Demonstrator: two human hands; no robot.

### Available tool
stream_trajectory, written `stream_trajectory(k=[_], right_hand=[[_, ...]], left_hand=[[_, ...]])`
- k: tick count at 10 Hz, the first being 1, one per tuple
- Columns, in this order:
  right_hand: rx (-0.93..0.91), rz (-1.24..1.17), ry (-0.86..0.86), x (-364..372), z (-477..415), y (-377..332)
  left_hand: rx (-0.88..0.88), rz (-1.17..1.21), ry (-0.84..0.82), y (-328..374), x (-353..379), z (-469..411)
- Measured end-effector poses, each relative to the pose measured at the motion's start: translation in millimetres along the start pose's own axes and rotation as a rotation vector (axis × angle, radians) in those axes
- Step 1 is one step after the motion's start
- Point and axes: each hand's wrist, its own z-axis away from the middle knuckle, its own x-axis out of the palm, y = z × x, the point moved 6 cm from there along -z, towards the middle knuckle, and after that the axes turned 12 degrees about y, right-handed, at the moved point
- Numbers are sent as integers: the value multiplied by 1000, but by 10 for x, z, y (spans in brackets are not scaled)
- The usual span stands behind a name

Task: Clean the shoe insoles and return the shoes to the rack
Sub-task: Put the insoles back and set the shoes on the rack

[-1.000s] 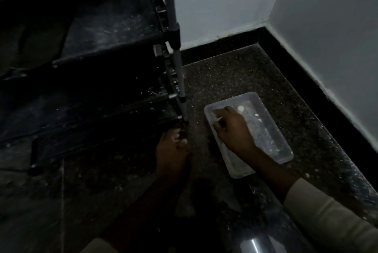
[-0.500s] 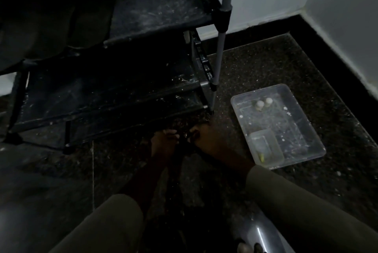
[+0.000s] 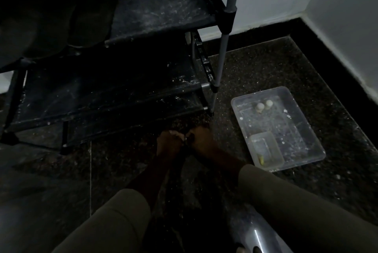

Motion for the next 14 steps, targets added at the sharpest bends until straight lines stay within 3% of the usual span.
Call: stream_trajectory(k=[2,4,5,6,7,9,14], right_hand=[[4,-28,-21,-35,71,63],[-96,23,9,-322,97,104],[-203,54,112,-801,178,47],[-231,155,189,-1118,73,128],[-240,243,247,-1452,19,279],[-281,217,415,-1994,98,605],[87,199,519,-2256,-52,1519]], left_hand=[[7,-97,-121,72,40,52],[63,-101,-110,323,140,101],[72,-17,-108,615,261,144],[-45,203,-113,870,469,154],[-56,306,-145,1197,703,189],[29,286,-218,1637,1210,254],[184,69,-161,1719,1447,375]])
